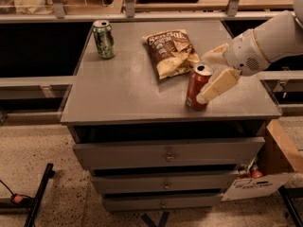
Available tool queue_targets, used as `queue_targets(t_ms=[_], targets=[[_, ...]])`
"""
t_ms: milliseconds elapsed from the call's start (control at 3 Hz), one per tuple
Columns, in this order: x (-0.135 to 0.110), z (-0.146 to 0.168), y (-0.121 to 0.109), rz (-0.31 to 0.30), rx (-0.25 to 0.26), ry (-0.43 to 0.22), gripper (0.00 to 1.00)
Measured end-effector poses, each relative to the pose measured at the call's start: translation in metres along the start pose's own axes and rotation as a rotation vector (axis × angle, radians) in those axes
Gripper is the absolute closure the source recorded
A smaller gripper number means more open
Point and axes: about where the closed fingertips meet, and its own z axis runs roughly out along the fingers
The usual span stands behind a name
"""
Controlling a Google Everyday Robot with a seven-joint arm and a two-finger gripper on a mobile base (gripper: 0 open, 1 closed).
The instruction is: Move coke can near green can
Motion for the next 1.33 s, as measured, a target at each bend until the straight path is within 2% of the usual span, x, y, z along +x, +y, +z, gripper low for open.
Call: queue_targets(t_ms=[667, 1000, 1333], targets=[[-0.001, 0.011, 0.002, 0.053, -0.066, -0.034, 0.64], [-0.017, 0.003, -0.009, 0.066, -0.063, -0.051, 0.87], [-0.056, -0.02, -0.033, 0.037, -0.009, -0.08, 1.0]])
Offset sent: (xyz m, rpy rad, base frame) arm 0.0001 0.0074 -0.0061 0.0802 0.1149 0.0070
